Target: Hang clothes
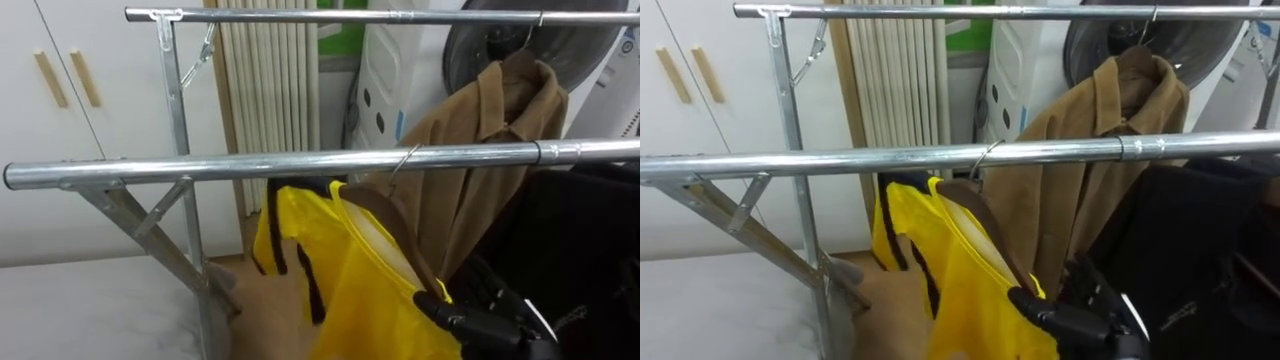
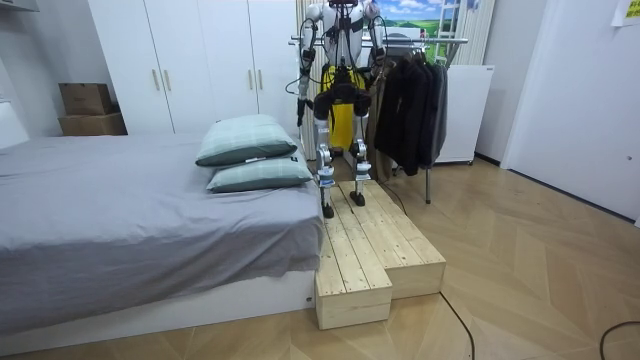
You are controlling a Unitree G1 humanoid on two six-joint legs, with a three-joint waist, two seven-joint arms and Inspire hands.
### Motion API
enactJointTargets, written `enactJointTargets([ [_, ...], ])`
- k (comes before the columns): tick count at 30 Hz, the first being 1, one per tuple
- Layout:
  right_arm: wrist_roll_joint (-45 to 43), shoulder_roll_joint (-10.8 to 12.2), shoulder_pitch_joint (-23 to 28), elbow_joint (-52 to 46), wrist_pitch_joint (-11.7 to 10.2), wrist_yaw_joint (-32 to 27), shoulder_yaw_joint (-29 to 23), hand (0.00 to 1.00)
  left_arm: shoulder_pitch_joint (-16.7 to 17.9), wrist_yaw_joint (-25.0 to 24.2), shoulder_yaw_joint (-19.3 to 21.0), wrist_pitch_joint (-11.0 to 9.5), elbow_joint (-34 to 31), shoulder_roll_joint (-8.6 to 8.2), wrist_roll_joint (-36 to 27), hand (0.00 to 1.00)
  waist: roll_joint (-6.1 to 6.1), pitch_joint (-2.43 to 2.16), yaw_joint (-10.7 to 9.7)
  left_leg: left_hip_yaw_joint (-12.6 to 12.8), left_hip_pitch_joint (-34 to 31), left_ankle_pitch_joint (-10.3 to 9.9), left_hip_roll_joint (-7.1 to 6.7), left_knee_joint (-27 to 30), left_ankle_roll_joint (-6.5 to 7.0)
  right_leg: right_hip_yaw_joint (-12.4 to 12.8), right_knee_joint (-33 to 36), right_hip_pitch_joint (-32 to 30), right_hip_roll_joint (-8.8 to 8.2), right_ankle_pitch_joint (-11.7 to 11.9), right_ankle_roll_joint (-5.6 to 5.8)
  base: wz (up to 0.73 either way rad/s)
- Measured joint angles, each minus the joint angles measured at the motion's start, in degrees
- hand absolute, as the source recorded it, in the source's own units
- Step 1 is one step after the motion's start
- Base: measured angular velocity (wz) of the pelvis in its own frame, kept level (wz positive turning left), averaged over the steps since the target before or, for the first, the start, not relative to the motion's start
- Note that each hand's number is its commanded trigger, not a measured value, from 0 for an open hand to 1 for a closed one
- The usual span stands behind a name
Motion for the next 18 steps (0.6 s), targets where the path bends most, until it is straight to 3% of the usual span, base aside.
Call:
enactJointTargets([
  [18,-3.3,-0.2,4.5,6.2,-0.2,0.2,0.0,0.0,1.4,-0.1,0.6,-1.4,2.1,1.01,0.0,0.0,-0.29,0.18,0.1,0.3,-0.2,0.0,-0.06,-0.1,0.0,0.5,0.1,-0.3,0.13,0.0,-0.01,-0.01],
])
